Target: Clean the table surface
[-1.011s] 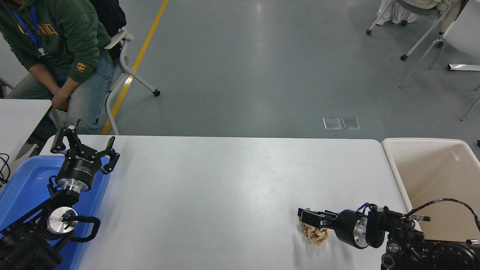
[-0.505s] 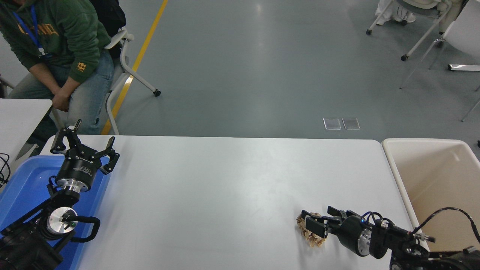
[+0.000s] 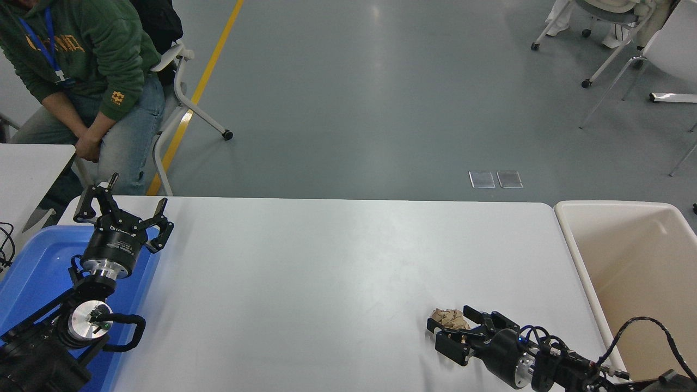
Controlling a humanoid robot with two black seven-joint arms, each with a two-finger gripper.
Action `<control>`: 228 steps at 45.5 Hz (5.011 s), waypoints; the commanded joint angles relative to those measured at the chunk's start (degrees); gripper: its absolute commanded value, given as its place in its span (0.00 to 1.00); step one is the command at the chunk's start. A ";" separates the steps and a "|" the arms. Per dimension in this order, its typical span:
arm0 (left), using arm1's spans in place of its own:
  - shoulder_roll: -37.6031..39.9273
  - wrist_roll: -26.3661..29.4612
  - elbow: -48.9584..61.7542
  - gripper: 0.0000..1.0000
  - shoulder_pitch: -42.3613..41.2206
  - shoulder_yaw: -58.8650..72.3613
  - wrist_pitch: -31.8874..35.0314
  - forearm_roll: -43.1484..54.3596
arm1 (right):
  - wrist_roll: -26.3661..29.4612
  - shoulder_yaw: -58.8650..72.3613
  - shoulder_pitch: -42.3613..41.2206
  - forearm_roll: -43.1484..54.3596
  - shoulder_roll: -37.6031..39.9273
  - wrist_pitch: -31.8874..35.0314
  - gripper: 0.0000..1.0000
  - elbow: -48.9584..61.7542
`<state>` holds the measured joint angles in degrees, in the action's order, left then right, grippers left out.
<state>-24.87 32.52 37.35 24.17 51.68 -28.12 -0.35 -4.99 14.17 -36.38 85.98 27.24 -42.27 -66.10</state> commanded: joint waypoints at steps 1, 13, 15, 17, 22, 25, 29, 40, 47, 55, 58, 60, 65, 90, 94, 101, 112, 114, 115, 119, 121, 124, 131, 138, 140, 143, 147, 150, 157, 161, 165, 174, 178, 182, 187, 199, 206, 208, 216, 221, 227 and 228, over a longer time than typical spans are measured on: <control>0.00 0.00 0.00 0.99 0.00 0.00 0.00 0.00 | -0.28 0.42 0.34 0.06 -2.80 -2.02 1.00 4.48; 0.00 0.00 0.00 0.99 0.00 0.00 0.00 0.00 | -0.28 0.69 1.48 0.06 -4.47 -2.90 1.00 7.29; 0.00 0.00 0.00 0.99 0.00 0.00 0.00 0.00 | -0.28 0.69 1.74 0.06 -4.48 -2.90 1.00 7.39; 0.00 0.00 0.00 0.99 0.00 0.00 0.00 0.00 | -0.28 0.69 1.92 0.06 -4.65 -2.90 1.00 7.39; 0.00 0.00 0.00 0.99 0.00 0.00 0.00 0.00 | -0.37 0.69 2.01 0.15 -4.83 -3.60 1.00 8.09; 0.00 0.00 0.00 0.99 0.00 0.00 0.00 0.00 | -0.55 0.77 2.19 0.15 -5.26 -4.48 0.99 8.70; 0.00 0.00 0.00 0.99 0.00 0.00 0.00 0.00 | -1.60 0.77 2.54 0.15 -5.53 -5.10 0.99 8.88; 0.00 0.00 0.00 0.99 0.00 0.00 0.00 0.00 | -2.30 0.77 3.50 0.15 -5.62 -5.28 0.99 9.85; 0.00 0.00 0.00 0.99 0.00 0.00 0.00 0.00 | -2.39 0.77 4.03 0.15 -5.71 -5.45 0.99 10.99; 0.00 0.00 0.00 0.99 0.00 0.00 0.00 0.00 | -2.57 0.77 4.65 0.15 -7.37 -7.30 0.98 13.62; 0.00 0.00 0.00 0.99 0.00 0.00 0.00 0.00 | -2.83 0.77 5.26 0.15 -8.08 -7.73 0.97 15.20; 0.00 0.00 0.00 0.99 0.00 0.00 0.00 0.00 | -2.92 0.77 5.44 0.15 -8.52 -7.73 0.95 15.91; 0.00 0.00 0.00 0.99 0.00 0.00 0.00 0.00 | -2.92 0.77 5.79 0.06 -9.05 -7.73 0.83 16.26; 0.00 0.00 0.00 0.99 0.00 0.00 0.00 0.00 | -6.17 4.73 3.77 -5.30 -8.96 -7.73 0.00 15.74; 0.00 0.00 0.00 0.99 0.00 0.00 0.00 0.00 | -6.17 4.82 2.45 -6.09 -8.35 -7.73 0.00 14.33; 0.00 0.00 0.00 0.99 0.00 0.00 0.00 0.00 | -6.17 4.64 -0.27 -7.93 -5.97 -6.95 0.00 10.12; 0.00 0.00 0.00 0.99 0.00 0.00 0.00 0.00 | -6.17 4.03 -7.39 -17.43 1.50 2.89 0.00 -1.04; 0.00 0.00 0.00 0.99 0.00 0.00 0.00 0.00 | -6.17 3.68 -8.27 -17.60 2.64 3.77 0.00 -2.36; 0.00 0.00 0.00 0.99 0.00 0.00 0.00 0.00 | -6.17 3.59 -8.71 -17.60 3.25 4.21 0.00 -2.98; 0.00 0.00 0.00 0.99 0.00 0.00 0.00 0.00 | -6.17 3.41 -11.17 -17.78 6.33 6.84 0.00 -5.09; 0.00 0.00 0.00 0.99 0.00 0.00 0.00 0.00 | -6.17 2.97 -12.31 -18.57 8.00 9.21 0.00 -6.23; 0.00 0.00 0.00 0.99 0.00 0.00 0.00 0.00 | -6.35 2.01 -13.98 -21.11 10.72 13.34 0.00 -7.64; 0.00 0.00 0.00 0.99 0.00 0.00 0.00 0.00 | -10.21 -1.07 -16.71 -25.24 15.82 23.19 0.00 -8.08; 0.00 0.00 0.00 0.99 0.00 0.00 0.00 0.00 | -13.99 -5.72 -17.50 -26.92 21.27 33.12 0.00 -8.52; 0.00 0.00 0.00 0.99 0.00 0.00 0.00 0.00 | -14.70 -7.48 -17.50 -27.36 22.50 35.58 0.00 -8.70; 0.00 0.00 0.00 0.99 0.00 0.00 0.00 0.00 | -15.75 -9.94 -17.41 -27.88 24.26 38.75 0.00 -8.70; 0.00 0.00 0.00 0.99 0.00 0.00 0.00 0.00 | -16.81 -12.05 -17.50 -29.90 26.54 42.53 0.00 -8.44; 0.00 0.00 0.00 0.99 0.00 0.00 0.00 0.00 | -16.81 -12.85 -17.50 -32.62 28.13 45.60 0.00 -8.17; 0.00 0.00 0.00 0.99 0.00 0.00 0.00 0.00 | -16.81 -13.82 -17.50 -40.71 30.59 48.16 0.00 -6.42; 0.00 0.00 0.00 0.99 0.00 0.00 0.00 0.00 | -16.81 -13.90 -17.59 -42.21 31.56 48.25 0.00 -4.57; 0.00 0.00 0.00 0.99 0.00 0.00 0.00 0.00 | -16.90 -14.69 -17.50 -44.05 32.09 49.65 0.00 -0.97; 0.00 0.00 0.00 0.99 0.00 0.00 0.00 0.00 | -17.25 -16.63 -16.54 -51.79 30.95 52.73 0.00 10.27; 0.00 0.00 0.00 0.99 0.00 0.00 0.00 0.00 | -17.77 -16.63 -16.18 -54.07 29.02 53.43 0.00 16.16; 0.00 0.00 0.00 0.99 0.00 0.00 0.00 0.00 | -17.77 -16.54 -16.10 -56.80 26.73 54.75 0.00 21.00; 0.00 0.00 0.00 0.99 0.00 0.00 0.00 0.00 | -17.77 -16.63 -14.52 -59.17 24.97 54.84 0.00 25.57; 0.00 0.00 0.00 0.99 0.00 0.00 0.00 0.00 | -17.77 -16.63 -10.82 -63.57 15.84 54.93 0.00 40.85; 0.00 0.00 0.00 0.99 0.00 0.00 0.00 0.00 | -17.77 -16.72 -9.24 -63.57 8.81 55.10 0.00 51.58; 0.00 0.00 0.00 0.99 0.00 0.00 0.00 0.00 | -17.77 -16.72 -8.89 -63.92 6.70 55.10 0.00 54.48; 0.00 0.00 0.00 0.99 0.00 0.00 0.00 0.00 | -16.81 -15.31 -7.75 -64.89 0.45 54.49 0.00 64.50; 0.00 0.00 0.00 0.99 0.00 0.00 0.00 0.00 | -15.23 -14.17 -6.52 -64.80 -2.45 53.70 0.00 69.95; 0.00 0.00 0.00 0.99 0.00 0.00 0.00 0.00 | -12.77 -13.99 -4.15 -64.80 -3.16 50.37 0.00 70.84; 0.00 0.00 0.00 0.99 0.00 0.00 0.00 0.00 | -12.50 -13.99 -3.71 -64.80 -3.24 49.75 0.00 70.84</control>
<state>-24.87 32.52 37.35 24.17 51.68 -28.13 -0.35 -20.62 -0.76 -43.49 21.53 28.25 11.23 -2.14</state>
